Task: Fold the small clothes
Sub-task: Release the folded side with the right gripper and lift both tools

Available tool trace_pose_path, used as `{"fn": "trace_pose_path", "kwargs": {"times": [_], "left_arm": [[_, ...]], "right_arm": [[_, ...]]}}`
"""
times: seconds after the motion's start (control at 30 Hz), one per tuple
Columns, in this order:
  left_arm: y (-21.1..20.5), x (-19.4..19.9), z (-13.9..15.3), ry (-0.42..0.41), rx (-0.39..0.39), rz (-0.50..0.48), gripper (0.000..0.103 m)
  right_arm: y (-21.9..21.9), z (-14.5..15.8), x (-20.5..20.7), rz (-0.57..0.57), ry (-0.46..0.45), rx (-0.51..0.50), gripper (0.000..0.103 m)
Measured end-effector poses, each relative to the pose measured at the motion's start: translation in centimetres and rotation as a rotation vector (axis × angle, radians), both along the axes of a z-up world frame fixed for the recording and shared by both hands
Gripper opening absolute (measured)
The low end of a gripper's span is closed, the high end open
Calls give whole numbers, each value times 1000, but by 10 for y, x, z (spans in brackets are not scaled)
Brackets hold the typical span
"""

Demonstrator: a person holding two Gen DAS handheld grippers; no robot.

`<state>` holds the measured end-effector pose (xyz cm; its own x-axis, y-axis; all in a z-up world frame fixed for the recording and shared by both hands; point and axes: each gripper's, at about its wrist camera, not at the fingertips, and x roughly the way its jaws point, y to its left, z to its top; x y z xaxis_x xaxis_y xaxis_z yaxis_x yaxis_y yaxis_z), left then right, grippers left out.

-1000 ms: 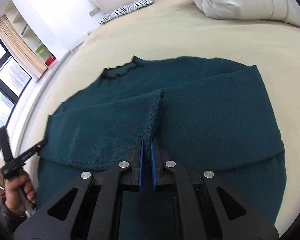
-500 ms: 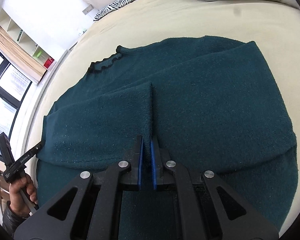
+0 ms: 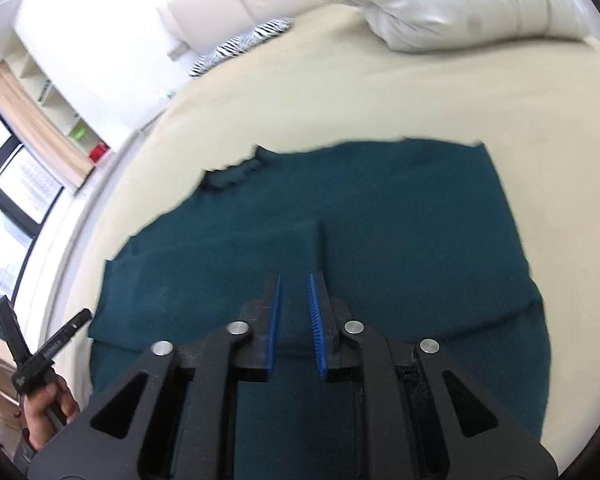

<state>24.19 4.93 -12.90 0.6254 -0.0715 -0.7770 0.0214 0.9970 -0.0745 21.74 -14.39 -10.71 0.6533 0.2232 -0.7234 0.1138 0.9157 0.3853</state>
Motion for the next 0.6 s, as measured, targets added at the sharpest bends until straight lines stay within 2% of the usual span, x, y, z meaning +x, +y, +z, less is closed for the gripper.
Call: {"fn": "trace_pose_path", "kwargs": {"times": [0.03, 0.07, 0.1, 0.13, 0.17, 0.27, 0.37, 0.47, 0.5, 0.53, 0.6], "left_arm": [[0, 4, -8, 34, 14, -7, 51], [0, 5, -12, 28, 18, -15, 51], [3, 5, -10, 21, 14, -18, 51], [5, 4, -8, 23, 18, -13, 51], [7, 0, -4, 17, 31, 0, 51], [24, -19, 12, -7, 19, 28, 51], [37, -51, 32, -52, 11, 59, 51], [45, -96, 49, -74, -54, 25, 55], [45, -109, 51, -70, -77, 12, 60], [46, -124, 51, -64, -112, -2, 66], [49, -155, 46, -23, -208, -33, 69]], "right_arm": [[2, -6, 5, 16, 12, 4, 41], [5, -19, 11, 32, 42, 6, 58], [5, -30, 14, 25, 75, -11, 60], [2, -42, 14, 12, 111, -29, 54], [0, -41, 5, 4, 68, -29, 50], [-13, -29, -22, -50, 49, -16, 50], [-32, -5, -62, -89, -15, -16, 51], [-48, 16, -108, -108, -66, 21, 51], [-54, 22, -127, -108, -75, 29, 51], [-57, 26, -143, -109, -80, 37, 51], [-63, 30, -177, -110, -81, 64, 51]]}}
